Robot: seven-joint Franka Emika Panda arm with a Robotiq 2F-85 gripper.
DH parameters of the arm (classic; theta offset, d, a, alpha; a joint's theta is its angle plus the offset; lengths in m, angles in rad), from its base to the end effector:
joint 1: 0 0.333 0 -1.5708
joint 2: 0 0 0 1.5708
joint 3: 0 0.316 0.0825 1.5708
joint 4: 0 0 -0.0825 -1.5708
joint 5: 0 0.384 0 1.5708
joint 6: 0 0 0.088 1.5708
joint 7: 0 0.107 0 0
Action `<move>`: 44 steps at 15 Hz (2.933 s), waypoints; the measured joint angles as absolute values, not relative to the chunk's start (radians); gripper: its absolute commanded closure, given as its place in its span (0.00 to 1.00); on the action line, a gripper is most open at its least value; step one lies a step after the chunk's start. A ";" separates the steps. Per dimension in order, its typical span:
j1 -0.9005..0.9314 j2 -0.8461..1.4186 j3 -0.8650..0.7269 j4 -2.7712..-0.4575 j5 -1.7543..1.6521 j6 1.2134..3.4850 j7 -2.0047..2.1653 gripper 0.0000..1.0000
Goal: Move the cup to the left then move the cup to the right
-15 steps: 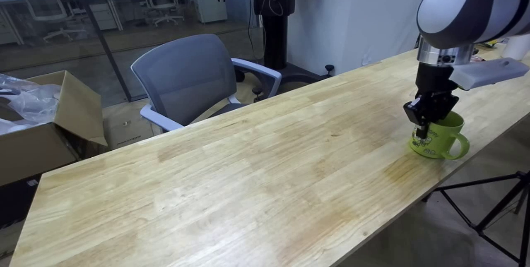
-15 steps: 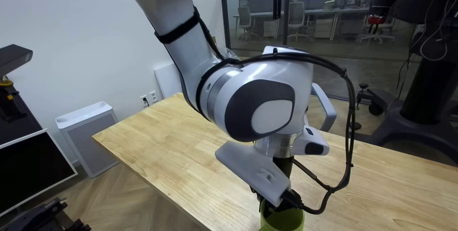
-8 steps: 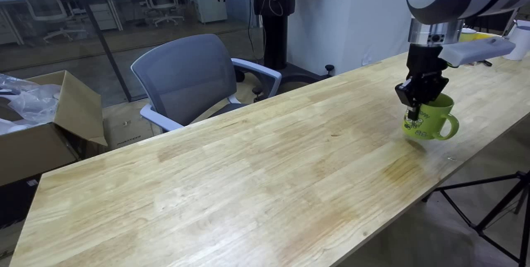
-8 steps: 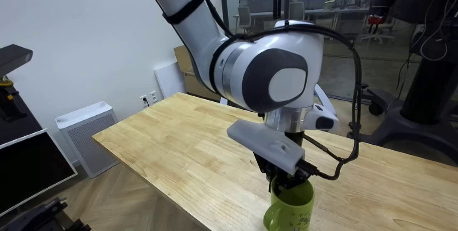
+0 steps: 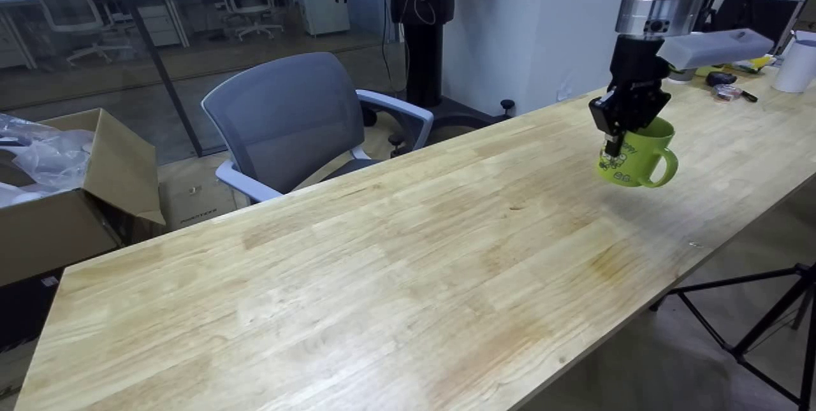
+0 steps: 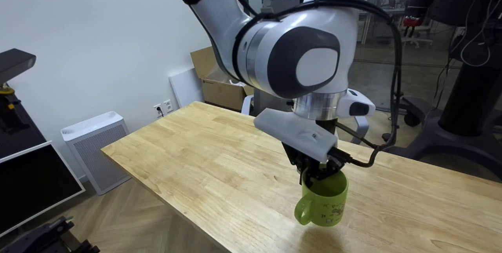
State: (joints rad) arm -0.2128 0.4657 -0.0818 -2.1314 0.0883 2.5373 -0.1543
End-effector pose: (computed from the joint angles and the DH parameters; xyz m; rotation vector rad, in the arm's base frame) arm 0.5418 -0.1662 0.1814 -3.1003 0.3217 0.0829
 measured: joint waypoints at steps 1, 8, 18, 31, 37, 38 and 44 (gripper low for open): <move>-0.212 0.466 -0.071 -2.131 0.097 2.538 -0.156 0.98; -0.176 0.477 -0.014 -2.131 0.105 2.548 -0.157 0.98; -0.118 0.581 -0.006 -2.124 0.097 2.605 -0.155 0.98; -0.060 0.603 -0.085 -2.062 0.004 2.544 -0.034 0.04; -0.002 0.585 -0.128 -1.978 -0.048 2.425 0.078 0.00; 0.004 0.575 -0.129 -1.967 -0.055 2.409 0.088 0.00; 0.026 0.492 -0.128 -1.956 -0.061 2.309 0.123 0.00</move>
State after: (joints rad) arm 0.0257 0.4922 -0.1279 -1.9561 -0.0614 2.3087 0.1232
